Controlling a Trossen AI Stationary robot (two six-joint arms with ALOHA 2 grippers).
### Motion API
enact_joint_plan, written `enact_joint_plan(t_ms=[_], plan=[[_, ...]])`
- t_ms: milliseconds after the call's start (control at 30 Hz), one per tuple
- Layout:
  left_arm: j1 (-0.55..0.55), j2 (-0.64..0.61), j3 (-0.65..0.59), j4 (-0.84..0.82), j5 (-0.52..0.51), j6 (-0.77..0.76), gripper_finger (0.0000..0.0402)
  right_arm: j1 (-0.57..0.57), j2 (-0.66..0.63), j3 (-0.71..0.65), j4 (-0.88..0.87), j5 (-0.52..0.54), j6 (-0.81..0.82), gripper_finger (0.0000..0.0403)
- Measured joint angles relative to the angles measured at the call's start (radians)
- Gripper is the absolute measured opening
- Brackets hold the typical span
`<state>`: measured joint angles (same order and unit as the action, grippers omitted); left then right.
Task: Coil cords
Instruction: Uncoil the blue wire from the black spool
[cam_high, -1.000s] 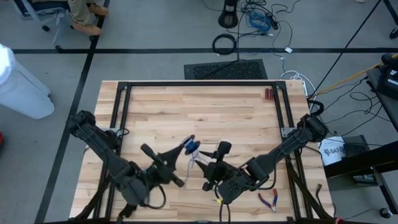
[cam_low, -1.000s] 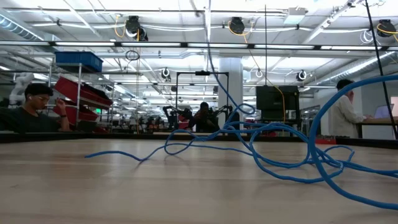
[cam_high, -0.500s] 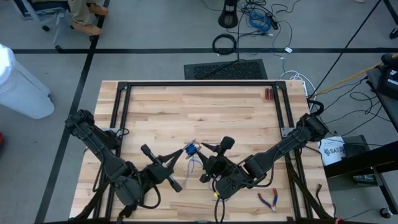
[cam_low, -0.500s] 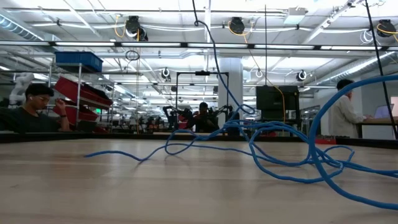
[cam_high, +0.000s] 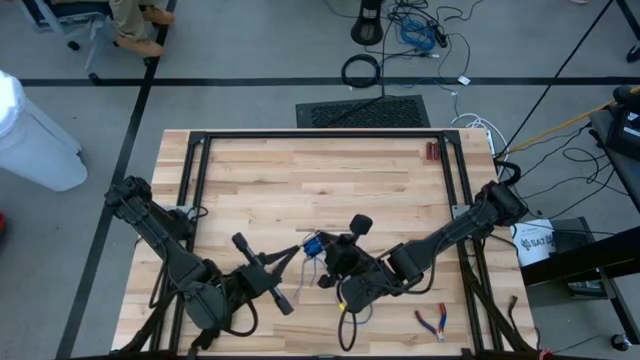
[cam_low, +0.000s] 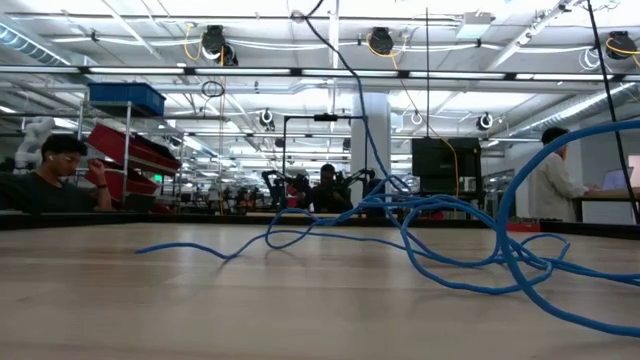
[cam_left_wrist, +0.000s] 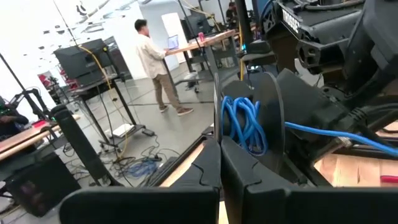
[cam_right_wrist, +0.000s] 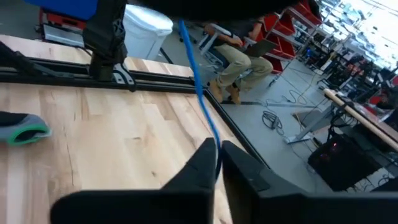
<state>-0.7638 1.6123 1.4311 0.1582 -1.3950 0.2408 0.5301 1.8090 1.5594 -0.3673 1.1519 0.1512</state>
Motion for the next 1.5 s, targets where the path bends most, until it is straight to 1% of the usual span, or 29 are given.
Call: enact_joint_plan(t_ms=[100, 267, 367, 500, 567, 700, 733, 833, 1100, 1167, 1333, 1433, 1500], plan=[[0.000, 0.000, 0.000, -0.002, -0.021, 0.011, 0.0000, 0.029, 0.001, -0.001, -0.010, 0.004, -0.004, 0.0005], [0.000, 0.000, 0.000, -0.003, -0.056, 0.089, 0.0000, 0.096, 0.001, -0.003, -0.043, -0.004, 0.017, 0.0001], [0.000, 0.000, 0.000, -0.008, -0.057, 0.146, 0.0000, 0.122, -0.001, -0.003, -0.028, -0.013, -0.019, 0.0001], [-0.003, 0.000, 0.000, -0.024, -0.061, 0.237, 0.0000, 0.139, -0.003, 0.003, 0.002, -0.089, -0.092, 0.0001], [-0.003, 0.000, 0.000, -0.056, -0.075, 0.240, 0.0000, 0.140, -0.003, 0.003, 0.029, -0.131, -0.125, 0.0000], [-0.003, 0.001, 0.000, -0.179, -0.162, 0.239, 0.0000, 0.147, -0.003, 0.004, 0.085, -0.136, -0.177, 0.0000], [-0.003, 0.001, 0.000, -0.216, -0.171, 0.237, 0.0000, 0.151, -0.003, 0.004, 0.094, -0.136, -0.192, 0.0000], [-0.003, 0.002, 0.000, -0.287, -0.175, 0.237, 0.0000, 0.164, -0.003, 0.005, 0.113, -0.138, -0.231, 0.0000], [0.004, 0.002, 0.000, -0.324, -0.178, 0.238, 0.0000, 0.205, -0.004, 0.081, 0.103, -0.126, -0.298, 0.0000], [0.005, 0.002, 0.000, -0.338, -0.178, 0.239, 0.0000, 0.221, -0.004, 0.106, 0.102, -0.100, -0.312, 0.0000], [-0.005, 0.002, 0.000, -0.414, -0.167, 0.239, 0.0000, 0.250, -0.004, 0.138, 0.066, 0.088, -0.364, 0.0000], [-0.021, 0.002, 0.000, -0.461, -0.130, 0.261, 0.0000, 0.251, -0.004, 0.138, -0.026, 0.197, -0.360, 0.0000], [-0.032, 0.002, 0.000, -0.459, -0.125, 0.285, 0.0000, 0.243, -0.004, 0.138, -0.130, 0.218, -0.291, 0.0000]])
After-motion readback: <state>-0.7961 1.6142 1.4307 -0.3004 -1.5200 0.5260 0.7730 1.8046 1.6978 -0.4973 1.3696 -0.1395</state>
